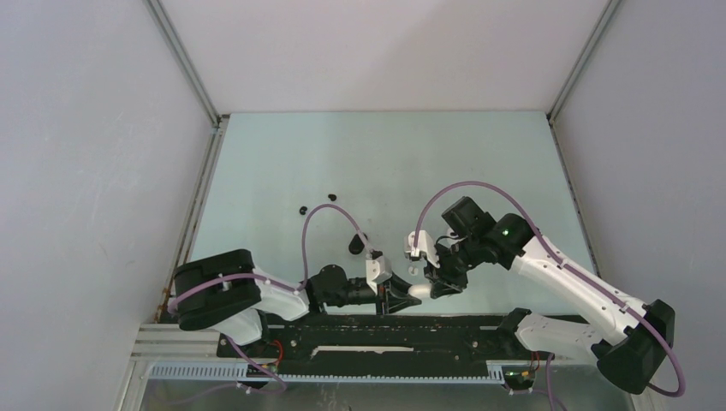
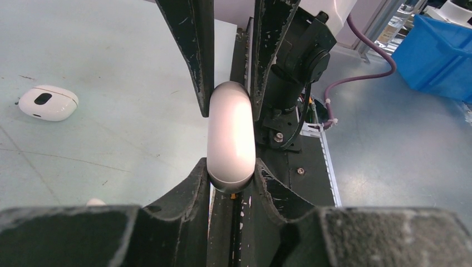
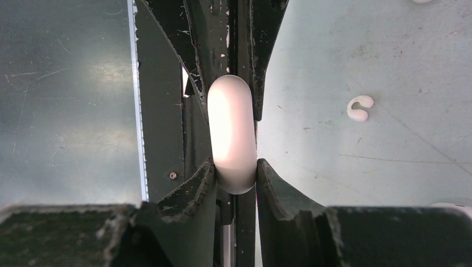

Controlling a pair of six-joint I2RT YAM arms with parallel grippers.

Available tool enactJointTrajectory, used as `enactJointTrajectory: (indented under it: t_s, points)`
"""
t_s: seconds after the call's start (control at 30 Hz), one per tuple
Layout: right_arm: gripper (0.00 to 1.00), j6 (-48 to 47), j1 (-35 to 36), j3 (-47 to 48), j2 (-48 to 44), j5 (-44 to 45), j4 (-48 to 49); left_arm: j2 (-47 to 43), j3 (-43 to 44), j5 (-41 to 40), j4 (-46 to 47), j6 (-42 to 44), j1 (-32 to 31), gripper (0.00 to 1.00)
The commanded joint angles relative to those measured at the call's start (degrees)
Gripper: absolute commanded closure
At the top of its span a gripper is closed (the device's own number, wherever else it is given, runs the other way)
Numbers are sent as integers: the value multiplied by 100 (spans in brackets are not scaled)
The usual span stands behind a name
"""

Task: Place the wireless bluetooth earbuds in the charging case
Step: Pick up the charging case at the center of the board.

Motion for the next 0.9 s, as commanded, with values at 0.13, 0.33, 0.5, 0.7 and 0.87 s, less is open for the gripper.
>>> enactJointTrajectory:
  t_s: [0.13,0.33,0.5,0.7,0.87]
  points:
    - [88,115,-94,234,-161,-413,158,62,139,-401,302,-28,-49,65]
    - [88,100,-140,230,-146,-415,123,69,145,-312,303,-15,-49,67]
    - [88,114,-158,192,-161,-416,182,87,138,-300,316,-62,-49,66]
    - [82,174,-171,135,-183,-422,208,80,115,-201,337,-49,-49,94]
    - [58,580,-249,133,28,-648,350,139,215,-42,314,70,-70,100]
